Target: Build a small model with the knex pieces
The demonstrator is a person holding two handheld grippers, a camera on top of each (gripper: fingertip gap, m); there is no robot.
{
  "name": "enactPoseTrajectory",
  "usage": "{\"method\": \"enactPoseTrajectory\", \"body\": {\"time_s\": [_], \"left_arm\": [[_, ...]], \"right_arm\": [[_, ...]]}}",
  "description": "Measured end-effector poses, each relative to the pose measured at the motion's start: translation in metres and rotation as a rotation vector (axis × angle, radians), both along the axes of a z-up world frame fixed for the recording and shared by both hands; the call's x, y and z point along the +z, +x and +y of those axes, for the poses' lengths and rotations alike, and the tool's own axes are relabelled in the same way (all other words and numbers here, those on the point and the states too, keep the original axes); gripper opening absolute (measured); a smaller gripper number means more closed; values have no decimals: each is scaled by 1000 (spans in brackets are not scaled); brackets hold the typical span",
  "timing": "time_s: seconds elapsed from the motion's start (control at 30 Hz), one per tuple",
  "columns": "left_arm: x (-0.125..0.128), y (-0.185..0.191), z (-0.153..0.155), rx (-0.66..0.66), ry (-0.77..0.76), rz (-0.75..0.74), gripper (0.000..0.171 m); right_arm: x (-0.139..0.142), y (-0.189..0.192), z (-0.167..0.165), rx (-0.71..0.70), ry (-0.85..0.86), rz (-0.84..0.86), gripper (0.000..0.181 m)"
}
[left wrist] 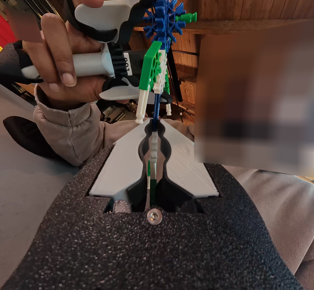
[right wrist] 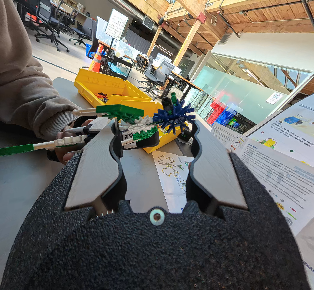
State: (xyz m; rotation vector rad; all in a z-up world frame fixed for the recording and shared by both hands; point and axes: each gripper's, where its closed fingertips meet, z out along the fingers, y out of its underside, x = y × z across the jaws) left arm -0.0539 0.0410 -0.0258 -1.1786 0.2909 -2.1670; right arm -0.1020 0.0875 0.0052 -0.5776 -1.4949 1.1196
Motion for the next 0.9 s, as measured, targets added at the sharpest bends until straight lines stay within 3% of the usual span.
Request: {"method": "enactPoseTrajectory", "body": {"time_s": [0.7, 0.9], "left_arm": [[-2, 23, -19, -109, 16, 69, 2], [-4, 18, -12, -41, 32, 87, 4]], "right_arm": [[-2, 16, -20, 131, 44, -55, 85], [-2, 15, -14, 121, 17, -44, 85]]}}
